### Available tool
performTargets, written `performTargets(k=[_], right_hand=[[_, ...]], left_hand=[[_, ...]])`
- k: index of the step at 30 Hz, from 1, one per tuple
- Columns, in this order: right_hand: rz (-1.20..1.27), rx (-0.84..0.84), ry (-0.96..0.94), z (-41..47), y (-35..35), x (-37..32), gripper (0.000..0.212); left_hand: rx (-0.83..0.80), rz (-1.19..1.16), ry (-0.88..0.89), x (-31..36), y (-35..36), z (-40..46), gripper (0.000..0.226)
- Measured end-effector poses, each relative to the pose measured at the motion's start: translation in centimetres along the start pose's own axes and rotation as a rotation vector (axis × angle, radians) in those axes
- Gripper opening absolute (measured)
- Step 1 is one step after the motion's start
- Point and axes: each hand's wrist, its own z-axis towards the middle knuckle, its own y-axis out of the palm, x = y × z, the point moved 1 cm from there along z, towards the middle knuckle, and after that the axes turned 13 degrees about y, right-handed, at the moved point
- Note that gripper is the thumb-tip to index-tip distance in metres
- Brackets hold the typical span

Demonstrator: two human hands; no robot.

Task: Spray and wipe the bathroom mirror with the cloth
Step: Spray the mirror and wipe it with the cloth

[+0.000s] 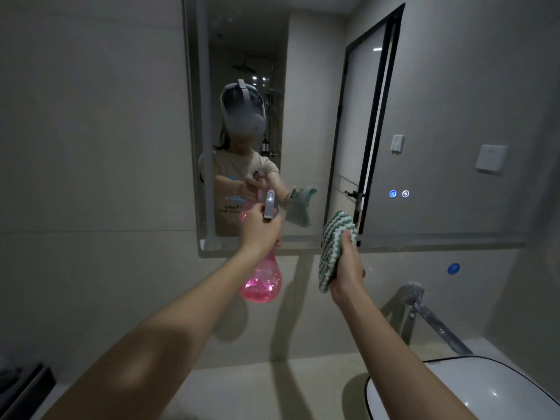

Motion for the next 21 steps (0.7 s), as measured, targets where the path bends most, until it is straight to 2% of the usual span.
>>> performTargets(k=[2, 5, 8, 12, 15, 21], right_hand=[[-0.012, -0.018, -0.017, 0.4, 0.9, -0.4, 0.044], [-0.031, -0.061, -0.031, 0.8, 2.4, -1.2, 0.047], [-0.028, -0.093, -0.043, 1.2, 3.7, -2.0, 0.050], [-0.054, -0.114, -0.076, 1.6, 4.6, -2.7, 0.048], [-0.065, -0.121, -0.091, 1.7, 4.9, -2.8, 0.045], [-0.073, -0.122, -0.072, 1.8, 4.4, -2.6, 0.040]], left_hand=[[0.030, 0.023, 0.040, 1.6, -0.7, 1.6, 0.006], [0.047, 0.049, 0.063, 4.0, -1.6, 4.2, 0.024], [0.057, 0.025, 0.058, 5.4, -2.2, 6.0, 0.026], [0.057, 0.007, 0.075, 5.7, -2.4, 7.2, 0.030], [0.068, 0.009, 0.079, 5.5, -2.4, 7.3, 0.023], [0.085, 0.037, 0.040, 4.7, -2.0, 6.5, 0.033]])
